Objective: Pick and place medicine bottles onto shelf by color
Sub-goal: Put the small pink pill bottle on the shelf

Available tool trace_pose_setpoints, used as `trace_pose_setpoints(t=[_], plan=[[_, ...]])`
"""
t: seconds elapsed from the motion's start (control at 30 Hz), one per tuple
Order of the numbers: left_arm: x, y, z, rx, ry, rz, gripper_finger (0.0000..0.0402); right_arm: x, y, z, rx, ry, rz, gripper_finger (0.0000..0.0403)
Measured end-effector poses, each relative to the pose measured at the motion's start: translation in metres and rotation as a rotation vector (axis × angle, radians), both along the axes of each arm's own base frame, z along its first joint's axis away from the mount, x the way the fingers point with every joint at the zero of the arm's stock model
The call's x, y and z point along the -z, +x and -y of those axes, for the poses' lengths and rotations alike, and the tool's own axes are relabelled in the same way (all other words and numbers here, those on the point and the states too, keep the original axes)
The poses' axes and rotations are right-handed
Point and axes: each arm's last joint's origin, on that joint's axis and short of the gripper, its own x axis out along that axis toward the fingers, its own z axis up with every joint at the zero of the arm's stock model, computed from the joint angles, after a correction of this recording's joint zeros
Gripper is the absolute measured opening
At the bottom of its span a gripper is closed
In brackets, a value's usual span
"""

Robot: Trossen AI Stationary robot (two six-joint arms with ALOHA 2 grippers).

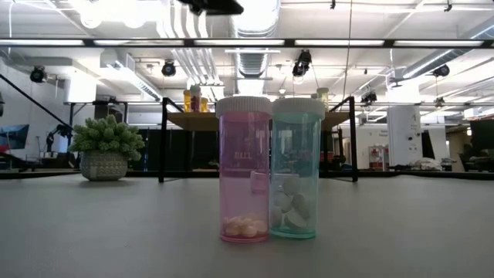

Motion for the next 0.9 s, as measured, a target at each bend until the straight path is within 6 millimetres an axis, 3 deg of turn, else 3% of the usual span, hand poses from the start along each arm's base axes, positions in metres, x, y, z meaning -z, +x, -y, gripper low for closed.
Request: trace_pose_setpoints(t=[0.23,0.53,0.73,0.9], plan=[[0.017,0.032,0.063,0.114,-0.163,0.013,0.0162,0.0,0.0,0.0,0.0,0.0,0.0,0.0199],[0.062,0.058,0.14,-0.014,-0.355,-0.041,0.0162,0.0,0.0,0.0,0.0,0.0,0.0,0.0199],[0.095,0.054,0.164,-0.078,-0.468,-0.224,0.0162,0.0,0.0,0.0,0.0,0.0,0.0,0.0199],[0.128,0.048,0.174,-0.021,-0.561,-0.461,0.0162,0.0,0.0,0.0,0.0,0.0,0.0,0.0199]])
